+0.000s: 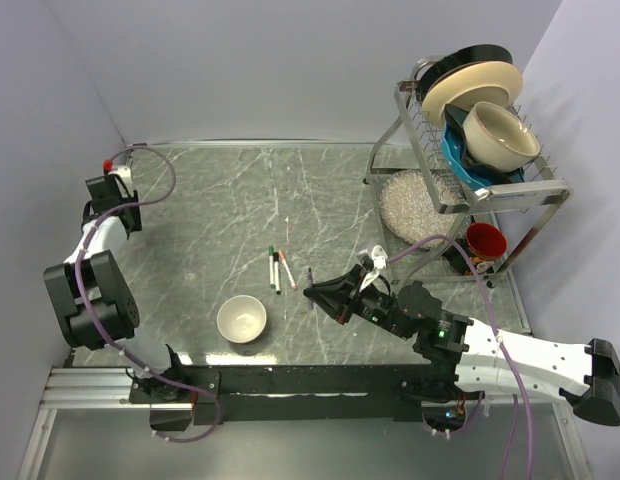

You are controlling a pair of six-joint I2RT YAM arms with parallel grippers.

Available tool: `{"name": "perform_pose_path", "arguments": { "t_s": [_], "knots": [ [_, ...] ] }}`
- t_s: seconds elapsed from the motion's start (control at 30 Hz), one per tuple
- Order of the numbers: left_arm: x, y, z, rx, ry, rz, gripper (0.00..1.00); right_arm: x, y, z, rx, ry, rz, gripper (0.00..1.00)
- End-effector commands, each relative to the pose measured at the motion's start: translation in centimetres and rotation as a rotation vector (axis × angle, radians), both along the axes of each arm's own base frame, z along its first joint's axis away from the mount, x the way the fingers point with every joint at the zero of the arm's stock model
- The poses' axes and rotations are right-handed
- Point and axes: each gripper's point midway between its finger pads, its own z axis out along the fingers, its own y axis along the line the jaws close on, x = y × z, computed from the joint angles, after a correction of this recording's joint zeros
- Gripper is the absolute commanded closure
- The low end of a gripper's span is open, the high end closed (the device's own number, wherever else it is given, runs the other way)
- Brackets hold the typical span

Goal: Insert the pens into the pen caps

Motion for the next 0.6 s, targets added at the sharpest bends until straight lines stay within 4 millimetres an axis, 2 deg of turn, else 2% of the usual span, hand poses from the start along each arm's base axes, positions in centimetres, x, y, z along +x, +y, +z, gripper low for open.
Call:
{"name": "perform_pose_path", "arguments": {
  "t_s": [0.0,0.07,0.1,0.17,0.2,0.23,0.27,0.3,0.4,0.57],
  "knots": [
    [1.8,-0.8,-0.8,-0.028,0.018,-0.127,0.53,0.9,-0.3,0.6,0.02,-0.011,-0.042,1.0],
    [2.3,-0.4,-1.4,-0.034,0.036,-0.122,0.53,1.0,-0.4,0.4,0.012,-0.011,-0.052,1.0],
    [2.5,-0.3,-2.6,-0.069,0.054,-0.117,0.52,1.1,-0.5,0.3,0.01,-0.011,-0.056,1.0],
    [3.3,-0.1,-2.5,-0.105,0.051,-0.127,0.45,1.6,-0.8,0.0,0.0,-0.011,-0.083,1.0],
    [3.3,0.2,-3.6,-0.129,0.072,-0.114,0.4,1.6,-0.9,0.0,-0.003,-0.011,-0.087,1.0],
    [3.5,0.3,-4.0,-0.142,0.078,-0.122,0.39,1.8,-1.0,-0.1,-0.004,-0.01,-0.095,1.0],
    [3.9,0.7,-3.8,-0.135,0.078,-0.117,0.38,1.9,-1.0,-0.1,-0.005,-0.008,-0.101,1.0],
    [3.8,1.0,-4.8,-0.134,0.101,-0.113,0.39,2.1,-1.1,-0.1,-0.005,-0.008,-0.107,1.0],
    [4.3,1.2,-5.8,-0.143,0.103,-0.122,0.37,2.2,-1.1,-0.4,-0.013,-0.008,-0.113,1.0],
    [4.5,0.4,-8.0,-0.209,0.141,-0.142,0.38,2.5,-1.1,-0.6,-0.022,-0.004,-0.123,1.0]
  ]
}}
